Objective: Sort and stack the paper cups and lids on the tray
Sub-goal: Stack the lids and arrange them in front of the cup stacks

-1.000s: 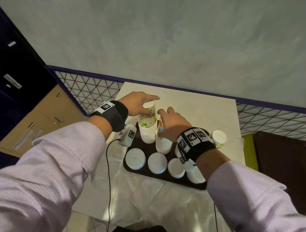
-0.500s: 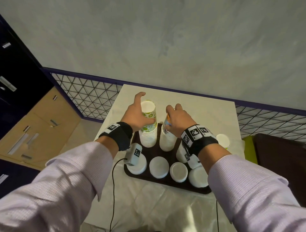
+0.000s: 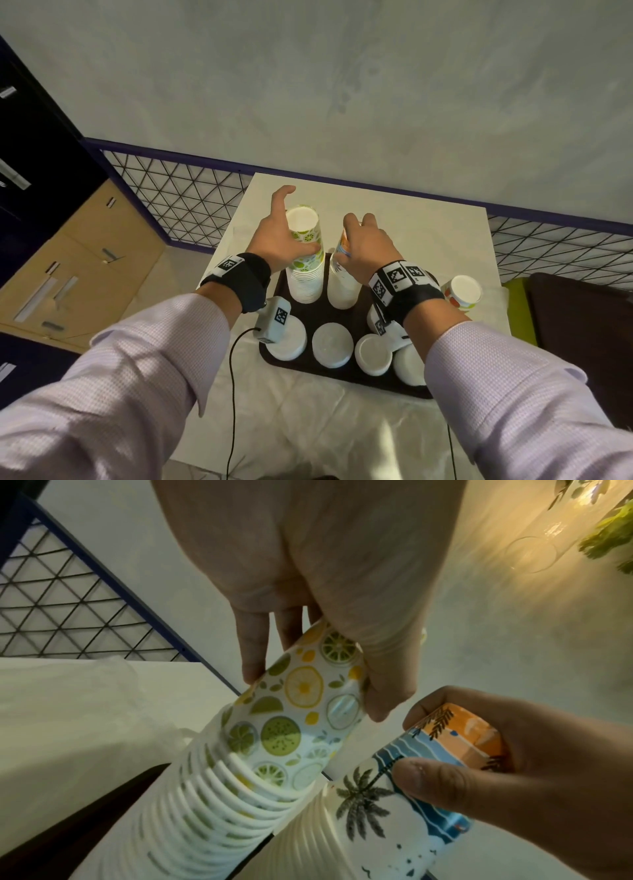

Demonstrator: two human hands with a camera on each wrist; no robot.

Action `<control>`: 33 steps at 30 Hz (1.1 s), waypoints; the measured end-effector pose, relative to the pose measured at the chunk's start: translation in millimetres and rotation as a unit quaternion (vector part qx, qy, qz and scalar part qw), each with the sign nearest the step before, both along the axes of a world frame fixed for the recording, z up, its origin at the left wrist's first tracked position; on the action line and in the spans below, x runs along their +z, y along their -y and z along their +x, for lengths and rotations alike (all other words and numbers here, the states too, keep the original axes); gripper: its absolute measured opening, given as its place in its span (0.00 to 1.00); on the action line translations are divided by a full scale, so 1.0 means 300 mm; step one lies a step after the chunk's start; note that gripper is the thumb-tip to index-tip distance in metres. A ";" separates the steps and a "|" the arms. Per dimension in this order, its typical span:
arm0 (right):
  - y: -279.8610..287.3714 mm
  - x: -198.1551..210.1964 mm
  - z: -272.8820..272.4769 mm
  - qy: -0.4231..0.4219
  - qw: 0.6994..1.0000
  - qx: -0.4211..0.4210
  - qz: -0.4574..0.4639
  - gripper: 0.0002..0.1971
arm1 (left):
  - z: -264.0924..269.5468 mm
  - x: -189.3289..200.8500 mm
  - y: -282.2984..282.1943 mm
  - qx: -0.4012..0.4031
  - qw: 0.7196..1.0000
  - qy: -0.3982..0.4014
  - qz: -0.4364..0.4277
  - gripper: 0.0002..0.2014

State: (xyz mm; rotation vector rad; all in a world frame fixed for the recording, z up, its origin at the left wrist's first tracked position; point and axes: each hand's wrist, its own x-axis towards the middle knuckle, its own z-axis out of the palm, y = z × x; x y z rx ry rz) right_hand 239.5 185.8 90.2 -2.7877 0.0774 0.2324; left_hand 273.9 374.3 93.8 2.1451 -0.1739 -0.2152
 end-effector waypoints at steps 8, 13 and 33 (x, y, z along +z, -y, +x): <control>-0.007 -0.001 0.002 -0.010 0.999 -0.033 0.000 0.30 | -0.027 -0.098 -0.010 -0.001 1.000 -0.025 0.004 0.41; -0.017 0.004 0.007 -0.015 0.999 -0.049 -0.007 0.30 | -0.011 -0.106 -0.008 -0.001 0.999 -0.023 0.024 0.41; 0.125 0.250 -0.175 0.051 0.994 -0.088 0.027 0.33 | -0.144 0.051 -0.014 0.101 0.973 0.205 -0.018 0.41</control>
